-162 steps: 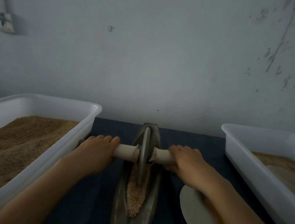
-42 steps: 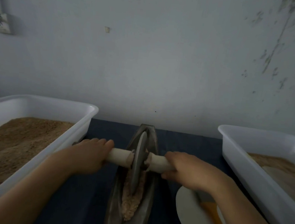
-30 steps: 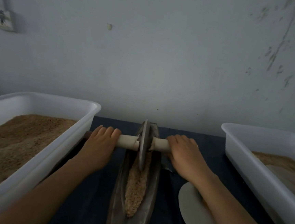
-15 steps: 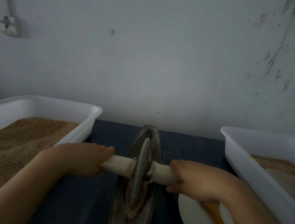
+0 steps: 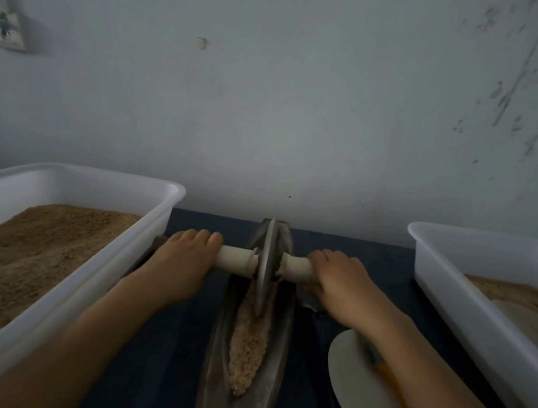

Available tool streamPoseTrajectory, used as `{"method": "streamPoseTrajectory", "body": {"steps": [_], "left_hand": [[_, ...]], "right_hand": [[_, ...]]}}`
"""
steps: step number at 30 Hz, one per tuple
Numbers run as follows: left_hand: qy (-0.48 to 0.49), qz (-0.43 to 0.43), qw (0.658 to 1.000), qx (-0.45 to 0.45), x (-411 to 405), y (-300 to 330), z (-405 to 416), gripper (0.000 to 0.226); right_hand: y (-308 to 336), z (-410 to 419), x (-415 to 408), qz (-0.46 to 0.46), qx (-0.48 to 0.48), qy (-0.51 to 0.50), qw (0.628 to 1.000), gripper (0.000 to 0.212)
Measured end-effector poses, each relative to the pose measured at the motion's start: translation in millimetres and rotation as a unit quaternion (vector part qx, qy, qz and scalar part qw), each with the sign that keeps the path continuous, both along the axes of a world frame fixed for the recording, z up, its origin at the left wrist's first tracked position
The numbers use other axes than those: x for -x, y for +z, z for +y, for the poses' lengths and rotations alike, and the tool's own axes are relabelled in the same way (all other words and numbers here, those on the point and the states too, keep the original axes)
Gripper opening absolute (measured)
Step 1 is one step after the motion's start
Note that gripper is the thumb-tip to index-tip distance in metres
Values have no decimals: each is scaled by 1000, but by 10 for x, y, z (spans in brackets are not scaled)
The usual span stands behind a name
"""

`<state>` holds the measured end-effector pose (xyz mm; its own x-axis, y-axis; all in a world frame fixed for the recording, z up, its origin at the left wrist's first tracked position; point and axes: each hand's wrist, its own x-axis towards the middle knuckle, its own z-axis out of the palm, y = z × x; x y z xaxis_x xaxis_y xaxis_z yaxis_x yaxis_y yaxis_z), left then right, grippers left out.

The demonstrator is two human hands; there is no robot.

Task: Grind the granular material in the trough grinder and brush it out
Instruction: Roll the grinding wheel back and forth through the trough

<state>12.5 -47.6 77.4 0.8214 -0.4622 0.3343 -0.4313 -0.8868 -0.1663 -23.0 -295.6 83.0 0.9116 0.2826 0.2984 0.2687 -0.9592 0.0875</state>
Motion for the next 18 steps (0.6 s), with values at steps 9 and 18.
{"method": "streamPoseTrajectory", "body": {"steps": [9, 18], "left_hand": [[10, -11, 1000, 7, 28, -19, -8, 37], [-29, 221, 971, -82, 366, 348, 125, 32]], "right_hand": [[-93, 49, 24, -47, 22, -7, 999, 25], [352, 113, 476, 220, 6, 29, 975, 25]]}}
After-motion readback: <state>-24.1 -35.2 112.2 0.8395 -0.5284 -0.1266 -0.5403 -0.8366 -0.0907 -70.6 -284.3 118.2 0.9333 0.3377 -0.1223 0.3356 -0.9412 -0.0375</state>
